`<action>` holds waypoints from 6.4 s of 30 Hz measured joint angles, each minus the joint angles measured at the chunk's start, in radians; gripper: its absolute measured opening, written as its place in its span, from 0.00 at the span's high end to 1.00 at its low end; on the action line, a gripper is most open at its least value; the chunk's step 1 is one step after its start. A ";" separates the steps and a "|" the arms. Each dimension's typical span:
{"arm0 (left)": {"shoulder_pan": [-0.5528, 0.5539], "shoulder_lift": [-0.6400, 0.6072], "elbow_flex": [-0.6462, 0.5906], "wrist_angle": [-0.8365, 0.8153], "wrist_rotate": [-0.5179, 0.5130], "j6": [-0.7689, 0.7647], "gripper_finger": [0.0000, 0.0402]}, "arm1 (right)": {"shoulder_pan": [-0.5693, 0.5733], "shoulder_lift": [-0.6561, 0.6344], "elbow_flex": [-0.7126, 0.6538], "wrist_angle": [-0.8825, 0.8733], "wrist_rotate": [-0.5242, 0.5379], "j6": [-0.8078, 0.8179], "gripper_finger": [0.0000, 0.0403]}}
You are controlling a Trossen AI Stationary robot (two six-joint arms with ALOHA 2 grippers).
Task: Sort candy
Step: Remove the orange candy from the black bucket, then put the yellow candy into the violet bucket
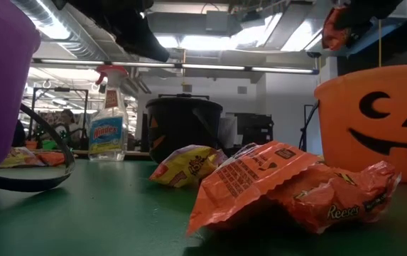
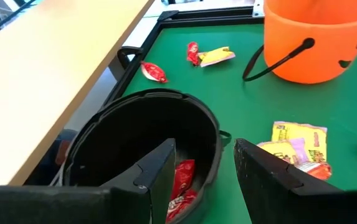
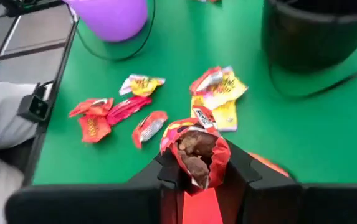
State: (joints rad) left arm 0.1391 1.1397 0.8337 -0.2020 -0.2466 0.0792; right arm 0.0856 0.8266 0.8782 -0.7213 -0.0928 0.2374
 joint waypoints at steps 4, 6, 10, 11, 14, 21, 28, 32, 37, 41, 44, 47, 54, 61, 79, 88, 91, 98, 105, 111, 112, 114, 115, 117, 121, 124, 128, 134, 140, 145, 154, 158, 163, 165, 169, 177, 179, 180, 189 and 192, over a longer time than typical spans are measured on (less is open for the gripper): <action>0.007 0.000 0.000 -0.001 0.001 -0.025 0.62 | 0.000 0.023 0.012 -0.110 -0.065 0.051 0.85; 0.007 0.000 0.000 -0.006 0.004 -0.026 0.62 | 0.000 0.038 0.012 -0.177 -0.067 0.079 0.85; 0.006 0.000 0.000 -0.024 0.005 -0.029 0.62 | 0.000 0.072 0.012 -0.236 -0.062 0.128 0.83; 0.006 0.000 0.000 -0.029 0.005 -0.029 0.62 | 0.000 0.077 0.012 -0.232 -0.068 0.130 0.81; 0.006 0.000 0.000 -0.037 0.005 -0.029 0.62 | 0.000 0.094 0.012 -0.215 -0.076 0.133 0.72; 0.006 -0.002 0.000 -0.112 -0.008 -0.034 0.62 | -0.001 0.109 0.011 -0.197 -0.048 0.128 0.50; 0.007 -0.002 0.000 -0.198 -0.031 -0.051 0.62 | -0.001 0.107 0.076 -0.146 -0.017 0.063 0.43; 0.009 -0.014 0.000 -0.246 -0.032 -0.056 0.62 | -0.001 0.109 0.142 -0.134 0.030 0.012 0.42; 0.060 -0.060 0.000 -0.379 -0.032 -0.242 0.62 | -0.001 0.143 0.167 -0.047 0.065 -0.057 0.42; 0.147 -0.061 0.000 -0.617 -0.025 -0.404 0.62 | -0.001 0.221 0.167 0.013 0.075 -0.135 0.42; 0.212 -0.036 0.000 -0.754 -0.035 -0.481 0.62 | -0.001 0.292 0.166 0.064 0.075 -0.200 0.42; 0.274 -0.011 -0.001 -0.770 -0.061 -0.490 0.62 | -0.001 0.349 0.166 0.131 0.075 -0.251 0.42; 0.458 0.137 -0.003 -0.760 -0.050 -0.423 0.62 | -0.001 0.417 0.202 0.214 0.075 -0.321 0.42; 0.587 0.271 -0.042 -0.703 -0.011 -0.410 0.62 | -0.001 0.419 0.240 0.261 0.075 -0.333 0.42; 0.664 0.326 -0.161 -0.589 0.107 -0.378 0.66 | -0.001 0.419 0.240 0.258 0.094 -0.352 0.42; 0.661 0.317 -0.163 -0.620 0.110 -0.353 0.97 | -0.001 0.419 0.240 0.258 0.109 -0.352 0.42; 0.645 0.307 -0.163 -0.621 0.096 -0.335 0.99 | -0.001 0.419 0.240 0.259 0.110 -0.352 0.42; 0.566 0.207 -0.086 -0.715 0.035 -0.351 1.00 | -0.001 0.419 0.240 0.274 0.130 -0.352 0.42; 0.489 0.101 -0.029 -0.861 -0.002 -0.443 1.00 | -0.001 0.419 0.240 0.286 0.131 -0.352 0.42; 0.489 0.099 -0.080 -0.841 0.033 -0.479 0.92 | -0.001 0.419 0.240 0.299 0.131 -0.355 0.42; 0.491 0.106 -0.094 -0.823 0.038 -0.488 0.90 | -0.001 0.419 0.240 0.307 0.131 -0.359 0.42; 0.503 0.119 -0.124 -0.798 0.050 -0.490 0.83 | -0.001 0.419 0.240 0.310 0.130 -0.372 0.42; 0.510 0.125 -0.138 -0.790 0.055 -0.490 0.80 | -0.001 0.419 0.240 0.309 0.130 -0.374 0.42; 0.524 0.140 -0.156 -0.769 0.055 -0.493 0.72 | -0.001 0.419 0.240 0.307 0.129 -0.375 0.42; 0.553 0.164 -0.157 -0.768 0.055 -0.531 0.60 | -0.001 0.419 0.240 0.306 0.128 -0.375 0.42; 0.568 0.183 -0.157 -0.768 0.055 -0.548 0.52 | -0.001 0.419 0.240 0.305 0.128 -0.375 0.42; 0.587 0.233 -0.157 -0.767 0.043 -0.547 0.45 | -0.001 0.419 0.240 0.305 0.128 -0.374 0.42; 0.594 0.332 -0.153 -0.721 0.048 -0.548 0.39 | -0.001 0.419 0.240 0.301 0.127 -0.375 0.42; 0.594 0.382 -0.148 -0.716 0.070 -0.552 0.41 | -0.001 0.419 0.240 0.298 0.127 -0.374 0.42; 0.590 0.386 -0.142 -0.714 0.055 -0.543 0.57 | -0.001 0.419 0.240 0.300 0.127 -0.375 0.42; 0.545 0.394 -0.088 -0.713 -0.010 -0.517 0.96 | -0.001 0.419 0.240 0.300 0.127 -0.374 0.42; 0.501 0.371 -0.036 -0.757 -0.026 -0.514 0.99 | -0.001 0.419 0.240 0.300 0.127 -0.374 0.42; 0.420 0.285 0.040 -0.868 -0.042 -0.540 1.00 | -0.001 0.419 0.240 0.301 0.127 -0.374 0.42; 0.382 0.243 0.076 -0.940 -0.067 -0.566 1.00 | 0.000 0.419 0.240 0.300 0.127 -0.374 0.42; 0.264 0.137 0.170 -1.013 -0.074 -0.608 1.00 | -0.001 0.419 0.240 0.302 0.127 -0.374 0.42; -0.127 0.010 0.265 -1.013 0.154 -0.550 1.00 | -0.001 0.419 0.240 0.306 0.130 -0.374 0.42; -0.233 0.004 0.265 -1.012 0.205 -0.560 1.00 | -0.001 0.419 0.240 0.307 0.130 -0.374 0.42; -0.283 0.003 0.265 -1.009 0.227 -0.576 1.00 | -0.001 0.419 0.240 0.307 0.130 -0.374 0.42; -0.631 0.003 0.265 -0.777 0.303 -0.730 1.00 | -0.001 0.419 0.240 0.310 0.133 -0.374 0.42; -0.699 0.018 0.265 -0.715 0.255 -0.750 1.00 | -0.001 0.419 0.240 0.316 0.151 -0.373 0.42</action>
State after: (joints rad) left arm -0.5597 1.1577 1.0988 -0.9166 0.0079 -0.6708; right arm 0.0849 1.2457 1.1179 -0.4052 0.0585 -0.1355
